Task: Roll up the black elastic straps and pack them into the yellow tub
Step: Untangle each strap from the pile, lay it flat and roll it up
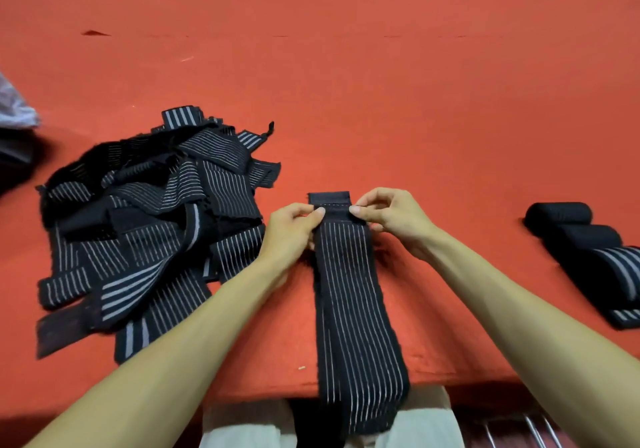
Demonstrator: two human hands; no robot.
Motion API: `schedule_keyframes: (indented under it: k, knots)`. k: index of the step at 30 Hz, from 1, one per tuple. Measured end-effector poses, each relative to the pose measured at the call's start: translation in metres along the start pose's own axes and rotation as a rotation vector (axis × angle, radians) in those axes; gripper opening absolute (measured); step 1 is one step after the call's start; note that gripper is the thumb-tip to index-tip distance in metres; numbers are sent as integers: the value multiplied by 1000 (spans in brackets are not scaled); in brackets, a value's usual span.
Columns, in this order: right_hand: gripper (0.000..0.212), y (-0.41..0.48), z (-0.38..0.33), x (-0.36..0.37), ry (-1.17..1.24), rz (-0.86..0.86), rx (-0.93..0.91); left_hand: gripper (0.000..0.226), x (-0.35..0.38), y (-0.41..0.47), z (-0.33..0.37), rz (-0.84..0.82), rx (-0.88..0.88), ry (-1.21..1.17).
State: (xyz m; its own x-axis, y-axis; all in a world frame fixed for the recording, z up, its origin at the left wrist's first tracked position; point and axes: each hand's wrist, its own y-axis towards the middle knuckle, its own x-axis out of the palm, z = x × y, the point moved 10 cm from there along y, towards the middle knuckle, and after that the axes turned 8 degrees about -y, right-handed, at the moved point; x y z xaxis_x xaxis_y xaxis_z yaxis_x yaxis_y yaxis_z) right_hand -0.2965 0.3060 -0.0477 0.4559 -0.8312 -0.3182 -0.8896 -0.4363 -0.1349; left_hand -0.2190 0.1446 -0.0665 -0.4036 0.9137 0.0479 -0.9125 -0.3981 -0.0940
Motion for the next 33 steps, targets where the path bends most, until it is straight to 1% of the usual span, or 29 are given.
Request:
schedule_keyframes:
  k: [4, 7, 10, 13, 18, 20, 22, 25, 28, 30, 33]
  knots:
    - [13, 34, 3, 1, -134, 81, -74, 14, -13, 30, -1, 46, 60, 181]
    - [13, 61, 12, -3, -253, 159, -84, 11, -14, 54, 0, 100, 133, 344]
    - [15, 81, 21, -6, -345, 224, -98, 10, -12, 72, -1, 150, 180, 453]
    - [15, 88, 27, -8, -353, 276, -97, 16, -10, 80, -2, 202, 217, 503]
    - [16, 94, 27, -6, -383, 311, -138, 13, -14, 84, -6, 263, 223, 493]
    - [17, 96, 27, -4, -411, 307, -132, 14, -13, 85, -5, 260, 233, 502]
    - [18, 98, 28, -3, -432, 286, -129, 21, -12, 87, -7, 243, 227, 511]
    - [17, 99, 29, -2, -450, 255, -125, 29, -7, 91, -10, 200, 218, 600]
    - [23, 100, 32, -2, -427, 222, -108, 16, -3, 89, -9, 177, 217, 649]
    - [21, 99, 31, 0, -437, 200, -98, 7, -1, 84, -5, 167, 233, 642]
    - [18, 90, 21, -1, -439, 191, -111, 9, 5, 74, -1, 89, 254, 631]
